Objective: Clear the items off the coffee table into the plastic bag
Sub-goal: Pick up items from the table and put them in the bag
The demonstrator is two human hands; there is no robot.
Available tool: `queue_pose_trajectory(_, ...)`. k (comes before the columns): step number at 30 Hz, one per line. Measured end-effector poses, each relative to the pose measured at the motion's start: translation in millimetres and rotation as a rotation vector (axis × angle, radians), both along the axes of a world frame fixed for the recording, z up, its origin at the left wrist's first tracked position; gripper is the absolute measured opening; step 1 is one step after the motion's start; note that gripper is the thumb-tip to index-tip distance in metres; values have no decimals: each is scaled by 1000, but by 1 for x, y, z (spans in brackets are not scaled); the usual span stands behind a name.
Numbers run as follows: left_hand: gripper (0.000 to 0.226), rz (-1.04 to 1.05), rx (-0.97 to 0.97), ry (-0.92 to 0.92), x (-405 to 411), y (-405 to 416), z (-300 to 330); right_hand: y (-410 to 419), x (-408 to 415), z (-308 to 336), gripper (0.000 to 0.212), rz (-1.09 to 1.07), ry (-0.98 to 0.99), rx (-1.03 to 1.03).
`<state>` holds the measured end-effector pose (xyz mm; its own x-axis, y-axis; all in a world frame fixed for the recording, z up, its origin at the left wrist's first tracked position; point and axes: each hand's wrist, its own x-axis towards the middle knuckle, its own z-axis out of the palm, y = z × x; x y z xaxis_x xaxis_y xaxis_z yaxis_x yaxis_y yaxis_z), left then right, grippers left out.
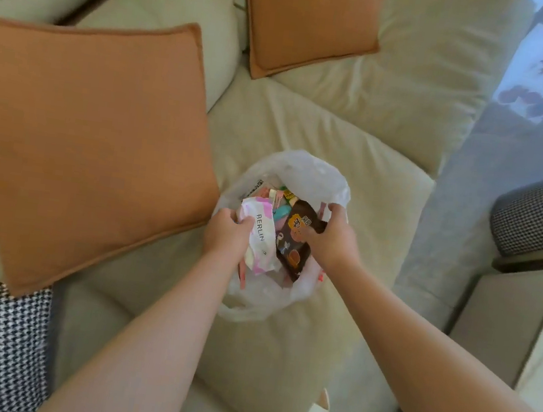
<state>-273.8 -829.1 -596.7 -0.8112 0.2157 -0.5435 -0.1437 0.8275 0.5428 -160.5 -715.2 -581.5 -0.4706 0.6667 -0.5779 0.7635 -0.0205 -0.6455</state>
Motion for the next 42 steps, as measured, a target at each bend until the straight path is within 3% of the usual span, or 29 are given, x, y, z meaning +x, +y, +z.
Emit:
queue_pose_trajectory(5,45,-62,14,-6,-7,6,-6,4,-12,-18,62,168,-47,27)
queue_pose_trajectory(11,48,-212,-77,-67,10,12,-10,4,14,-15,55,215,-82,16)
queue_pose_trajectory(17,41,-626,-211,12,59,16,1,2,79,-7,52,172,-187,21)
queue_pose_trajectory(22,38,-945,-275,103,110,24,11,-15,147,2,52,55,-296,66)
queue_pose_trajectory(42,42,-1622,-307,4,397,-28,-3,-164,450,1,42,-502,-445,-28)
